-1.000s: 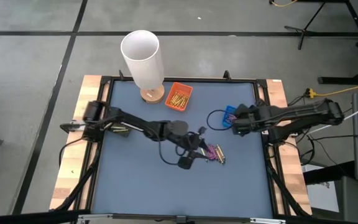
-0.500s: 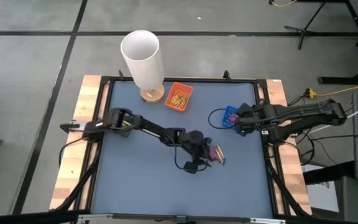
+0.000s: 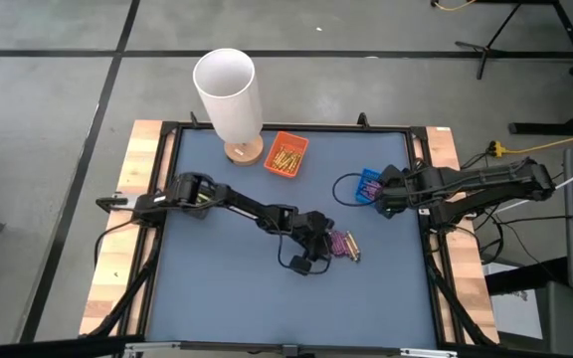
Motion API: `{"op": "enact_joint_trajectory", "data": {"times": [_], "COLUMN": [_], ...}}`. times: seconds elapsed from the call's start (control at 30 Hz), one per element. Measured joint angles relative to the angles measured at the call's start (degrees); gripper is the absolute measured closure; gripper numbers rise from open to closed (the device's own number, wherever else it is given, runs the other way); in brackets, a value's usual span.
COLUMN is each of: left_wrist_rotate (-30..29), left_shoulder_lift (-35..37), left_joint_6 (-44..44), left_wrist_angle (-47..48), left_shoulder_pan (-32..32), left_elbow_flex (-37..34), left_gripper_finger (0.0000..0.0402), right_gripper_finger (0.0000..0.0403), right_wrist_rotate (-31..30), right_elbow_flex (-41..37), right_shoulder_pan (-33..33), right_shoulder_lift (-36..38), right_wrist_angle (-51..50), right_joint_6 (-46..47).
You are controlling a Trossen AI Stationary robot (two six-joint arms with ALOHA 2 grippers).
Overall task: Sort crayons
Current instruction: Put the green crayon into the black basket
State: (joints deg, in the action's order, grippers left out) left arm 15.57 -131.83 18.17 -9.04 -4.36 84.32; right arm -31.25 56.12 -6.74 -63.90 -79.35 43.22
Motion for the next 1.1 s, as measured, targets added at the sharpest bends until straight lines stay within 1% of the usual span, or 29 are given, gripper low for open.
{"op": "enact_joint_trajectory", "data": {"times": [0.6,1.1], "left_wrist_rotate": [-0.4,-0.4], "left_shoulder_lift": [0.2,0.2], "left_joint_6": [-1.0,-1.2], "left_wrist_angle": [6.2,6.8], "left_shoulder_pan": [3.1,3.2], "left_elbow_flex": [0.1,0.1], "left_gripper_finger": [0.0296,0.0365], "right_gripper_finger": [0.024,0.024], "right_wrist_rotate": [0.0,0.0], "right_elbow_flex": [0.0,0.0], "right_shoulder_pan": [0.0,0.0], "right_shoulder_lift": [0.0,0.0], "right_wrist_angle": [0.0,0.0], "right_joint_6": [0.0,0.0]}}
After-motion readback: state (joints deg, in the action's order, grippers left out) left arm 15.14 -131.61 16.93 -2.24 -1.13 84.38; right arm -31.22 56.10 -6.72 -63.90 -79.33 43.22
